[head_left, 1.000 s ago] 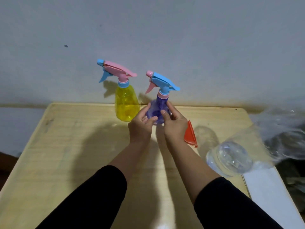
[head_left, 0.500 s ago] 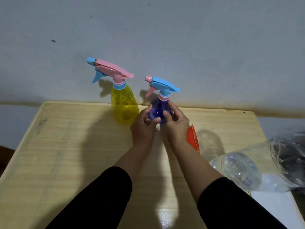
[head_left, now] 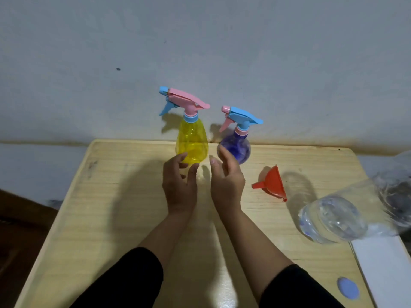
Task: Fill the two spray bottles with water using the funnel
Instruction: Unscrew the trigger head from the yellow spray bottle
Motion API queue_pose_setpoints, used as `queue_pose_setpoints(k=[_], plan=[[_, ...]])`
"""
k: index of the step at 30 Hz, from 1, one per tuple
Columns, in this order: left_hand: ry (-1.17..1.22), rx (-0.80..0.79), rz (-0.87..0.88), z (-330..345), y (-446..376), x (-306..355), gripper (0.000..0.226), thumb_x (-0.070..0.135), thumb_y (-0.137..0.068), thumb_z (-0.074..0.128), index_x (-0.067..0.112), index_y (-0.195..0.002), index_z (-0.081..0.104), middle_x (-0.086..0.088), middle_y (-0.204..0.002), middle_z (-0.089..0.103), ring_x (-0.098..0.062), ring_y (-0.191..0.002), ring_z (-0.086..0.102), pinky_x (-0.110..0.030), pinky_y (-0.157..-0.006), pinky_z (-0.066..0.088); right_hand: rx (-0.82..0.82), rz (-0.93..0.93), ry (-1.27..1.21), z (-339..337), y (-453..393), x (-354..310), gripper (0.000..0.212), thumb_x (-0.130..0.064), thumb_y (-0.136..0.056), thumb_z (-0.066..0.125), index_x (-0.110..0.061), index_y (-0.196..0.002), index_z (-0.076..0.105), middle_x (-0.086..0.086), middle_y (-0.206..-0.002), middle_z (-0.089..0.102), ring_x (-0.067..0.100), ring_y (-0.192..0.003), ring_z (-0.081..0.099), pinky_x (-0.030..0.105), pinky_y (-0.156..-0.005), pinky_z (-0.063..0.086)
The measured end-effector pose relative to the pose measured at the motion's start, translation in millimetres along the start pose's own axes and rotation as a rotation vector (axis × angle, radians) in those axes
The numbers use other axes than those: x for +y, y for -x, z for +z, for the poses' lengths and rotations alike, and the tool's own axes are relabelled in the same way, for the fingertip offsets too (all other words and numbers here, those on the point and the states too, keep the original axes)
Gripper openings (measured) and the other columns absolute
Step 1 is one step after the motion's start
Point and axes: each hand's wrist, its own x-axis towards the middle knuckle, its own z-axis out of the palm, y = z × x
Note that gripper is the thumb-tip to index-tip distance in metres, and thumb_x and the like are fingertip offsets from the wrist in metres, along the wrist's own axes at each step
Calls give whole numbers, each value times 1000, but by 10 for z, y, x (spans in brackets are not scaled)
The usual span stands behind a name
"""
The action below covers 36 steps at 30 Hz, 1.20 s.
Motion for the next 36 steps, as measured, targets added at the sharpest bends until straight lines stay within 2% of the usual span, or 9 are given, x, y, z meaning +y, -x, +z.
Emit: queue_pose_setpoints(k=[3, 6, 9, 12, 17, 24, 28, 34, 36], plan=[[-53, 22, 21, -142, -162, -138, 40, 32, -84, 61, 12, -118, 53, 2, -108, 51, -18, -96, 57, -33, -78, 51, -73, -31, -17, 160, -20, -44, 41, -25, -89, 59, -21, -130, 55, -3, -129, 60, 12, -120, 54, 36, -102, 45], [-53, -92, 7, -183, -364, -218, 48, 27, -86, 64, 13, -128, 49, -6, -128, 53, -28, -116, 54, -48, -92, 47, -91, -98, -11, 294, -119, -56, 48, -30, -87, 58, -22, -134, 50, -2, -132, 58, 13, -122, 53, 41, -102, 46], [-40, -271, -69, -190, -583, -170, 52, 22, -88, 63, 16, -136, 46, -4, -141, 46, -21, -129, 45, -36, -106, 38, -115, -122, 33, 387, -249, -56, 52, -26, -90, 59, -24, -139, 44, 0, -138, 53, 15, -128, 47, 42, -105, 42], [16, -379, -141, -192, -691, -129, 51, 24, -89, 60, 26, -138, 44, 4, -142, 47, -11, -129, 44, -26, -105, 36, -133, -122, 27, 451, -325, -49, 55, -24, -89, 60, -29, -141, 40, -1, -140, 50, 15, -130, 45, 43, -107, 41], [124, -349, -180, -252, -667, -93, 49, 25, -89, 61, 26, -136, 47, 9, -132, 56, 2, -114, 51, -12, -94, 39, -107, -44, -51, 448, -233, -116, 53, -19, -89, 64, -30, -137, 46, -5, -135, 55, 14, -122, 53, 38, -103, 45], [275, -368, -231, -521, -173, 250, 48, 17, -88, 63, 23, -134, 50, 10, -125, 58, 12, -104, 52, -1, -88, 39, -11, -46, -54, 28, 361, -309, 52, -19, -86, 67, -29, -134, 51, -10, -130, 59, 6, -117, 56, 14, -94, 44], [348, -368, -286, -708, 386, 521, 50, 16, -88, 63, 26, -134, 49, 10, -127, 57, 1, -112, 55, -11, -94, 42, -5, -58, -70, -380, 835, -356, 51, -15, -86, 67, -26, -133, 52, -14, -128, 57, 6, -117, 55, 5, -89, 43], [327, -352, -246, -861, 1208, 725, 47, 15, -89, 61, 24, -134, 49, 6, -131, 57, 1, -114, 54, -15, -96, 44, -42, -47, -109, -979, 1410, -206, 50, -12, -85, 69, -26, -130, 54, -8, -128, 59, 6, -116, 56, 1, -78, 43], [304, -350, -235, -853, 1441, 722, 48, 23, -87, 61, 32, -133, 48, 5, -131, 58, -3, -116, 56, -24, -99, 45, -49, -56, -105, -1139, 1537, -132, 49, -10, -84, 68, -22, -129, 55, -4, -127, 60, 8, -115, 57, -2, -74, 40]])
